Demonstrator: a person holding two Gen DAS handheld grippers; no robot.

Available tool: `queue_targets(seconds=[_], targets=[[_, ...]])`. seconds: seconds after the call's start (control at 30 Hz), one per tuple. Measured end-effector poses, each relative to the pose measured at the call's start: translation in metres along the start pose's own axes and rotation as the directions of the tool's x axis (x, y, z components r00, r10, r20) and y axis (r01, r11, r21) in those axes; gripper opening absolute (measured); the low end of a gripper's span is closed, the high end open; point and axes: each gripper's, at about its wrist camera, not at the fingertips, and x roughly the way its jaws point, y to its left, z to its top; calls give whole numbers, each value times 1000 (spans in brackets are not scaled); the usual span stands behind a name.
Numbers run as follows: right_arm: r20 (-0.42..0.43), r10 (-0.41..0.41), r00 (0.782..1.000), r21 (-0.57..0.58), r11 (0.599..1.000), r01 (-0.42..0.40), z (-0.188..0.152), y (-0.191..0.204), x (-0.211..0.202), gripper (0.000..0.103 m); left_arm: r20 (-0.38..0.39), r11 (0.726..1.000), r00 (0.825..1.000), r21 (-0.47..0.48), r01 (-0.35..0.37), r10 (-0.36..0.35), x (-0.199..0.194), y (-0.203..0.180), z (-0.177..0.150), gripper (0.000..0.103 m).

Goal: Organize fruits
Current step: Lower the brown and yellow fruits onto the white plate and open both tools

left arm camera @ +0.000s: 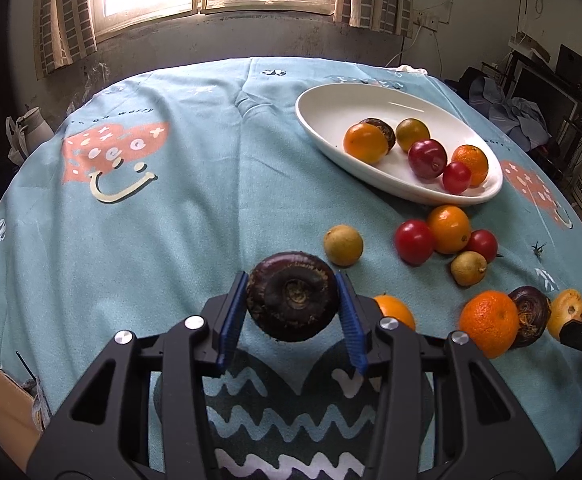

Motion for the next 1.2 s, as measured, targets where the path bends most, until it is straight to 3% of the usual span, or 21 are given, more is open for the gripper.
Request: queue_targets(seconds=[0.1,0.23,0.33,0.5,0.83,0.93,0.97,1.0,1.13,1.2], targets=[[52,-3,999,2,1000,3,3,-1,-9,38,37,999,999,18,33,-34,-13,-10,2,44],[114,9,993,46,999,-15,29,-7,-23,38,51,991,990,-16,131,-130,-23,-17,24,44],[176,-21,984,41,999,14,70,-7,-38,38,84,997,994,44,69,-73,-24,-37,53,44],[254,-66,965,43,997,57,130,-12,-31,38,88,996,994,70,58,-64,1,-63,94,44],[116,-143,983,107,986,130,162,-54,81,38,-25,994,997,72,81,-80,77,-78,95,45],[77,-153,985,82,986,147,163,-58,103,44,-14,996,999,72,53,-53,83,-76,95,60],[65,-148,987,74,987,143,162,-58,107,60,-10,996,998,69,55,-54,83,-75,95,63],[74,-157,985,74,986,151,162,-58,108,65,-12,996,998,62,68,-67,83,-74,96,63],[114,-168,979,73,984,160,162,-56,94,65,-5,996,998,65,61,-60,78,-73,95,67],[186,-159,970,92,985,144,164,-48,66,65,14,996,999,70,49,-50,67,-70,95,72]])
